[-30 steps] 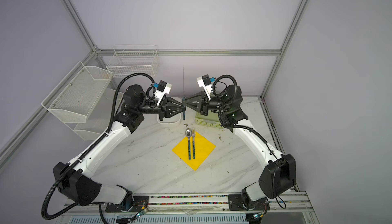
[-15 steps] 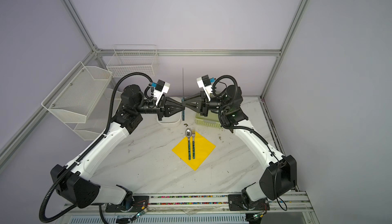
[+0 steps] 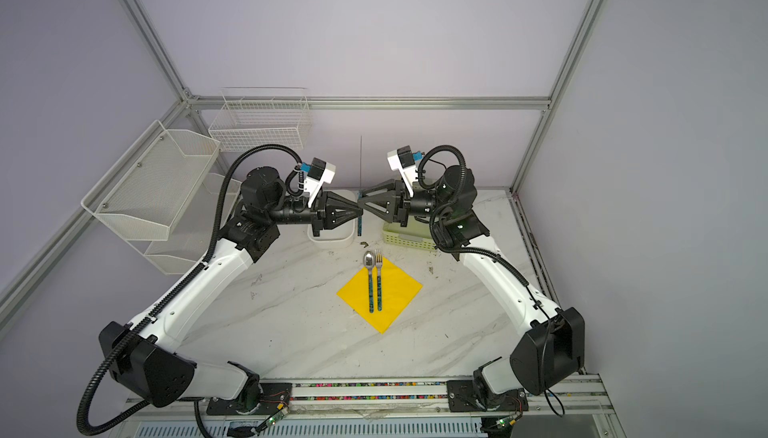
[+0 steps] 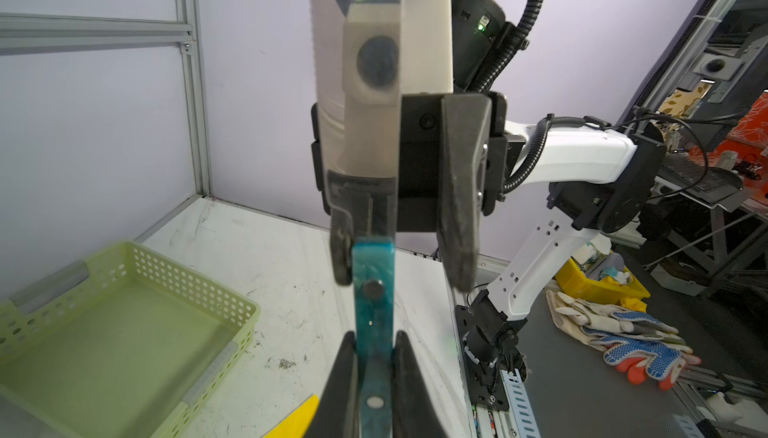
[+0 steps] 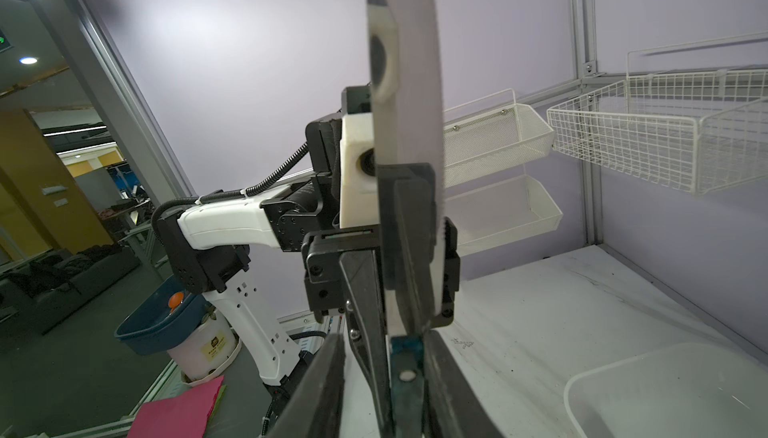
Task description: Place the utensils on the paper napkin and roll it up
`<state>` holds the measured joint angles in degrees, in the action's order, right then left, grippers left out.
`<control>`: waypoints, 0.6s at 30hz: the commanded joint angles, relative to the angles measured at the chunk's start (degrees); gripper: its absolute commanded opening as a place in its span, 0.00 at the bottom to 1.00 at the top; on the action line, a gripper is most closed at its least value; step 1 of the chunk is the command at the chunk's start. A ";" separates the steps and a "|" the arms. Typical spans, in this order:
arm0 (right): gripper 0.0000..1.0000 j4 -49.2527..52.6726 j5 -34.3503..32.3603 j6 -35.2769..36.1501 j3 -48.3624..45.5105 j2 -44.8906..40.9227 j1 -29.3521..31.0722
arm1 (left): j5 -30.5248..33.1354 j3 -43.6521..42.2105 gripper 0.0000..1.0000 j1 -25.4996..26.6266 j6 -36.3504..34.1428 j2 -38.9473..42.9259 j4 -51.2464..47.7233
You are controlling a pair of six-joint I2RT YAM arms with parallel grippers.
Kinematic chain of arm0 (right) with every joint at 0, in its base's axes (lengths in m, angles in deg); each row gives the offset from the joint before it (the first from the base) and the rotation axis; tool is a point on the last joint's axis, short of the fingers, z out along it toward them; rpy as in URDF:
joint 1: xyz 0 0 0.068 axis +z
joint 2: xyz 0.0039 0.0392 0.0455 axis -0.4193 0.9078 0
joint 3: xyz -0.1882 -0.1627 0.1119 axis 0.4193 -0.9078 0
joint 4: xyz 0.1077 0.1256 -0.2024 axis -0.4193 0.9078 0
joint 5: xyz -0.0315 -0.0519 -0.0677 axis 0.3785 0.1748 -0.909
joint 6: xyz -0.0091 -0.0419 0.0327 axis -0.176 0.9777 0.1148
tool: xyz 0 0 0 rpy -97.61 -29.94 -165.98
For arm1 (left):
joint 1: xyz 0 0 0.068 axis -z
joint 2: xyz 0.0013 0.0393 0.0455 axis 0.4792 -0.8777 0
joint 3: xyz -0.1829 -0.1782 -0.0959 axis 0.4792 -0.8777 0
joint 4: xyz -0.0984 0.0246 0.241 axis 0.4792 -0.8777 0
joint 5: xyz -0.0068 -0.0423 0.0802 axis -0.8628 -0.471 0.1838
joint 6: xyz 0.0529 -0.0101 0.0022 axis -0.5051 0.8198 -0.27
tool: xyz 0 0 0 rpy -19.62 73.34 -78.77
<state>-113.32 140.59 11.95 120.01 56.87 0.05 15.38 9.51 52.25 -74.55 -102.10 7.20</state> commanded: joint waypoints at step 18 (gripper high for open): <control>0.30 17.40 -16.87 6.04 -3.78 -3.57 -14.49 | 42.45 -1.13 0.00 11.57 8.72 -2.08 -18.38</control>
<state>-100.56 128.91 16.08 116.69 52.69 -12.85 49.61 9.49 62.48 -70.16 -102.69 -9.45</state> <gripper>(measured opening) 0.300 0.108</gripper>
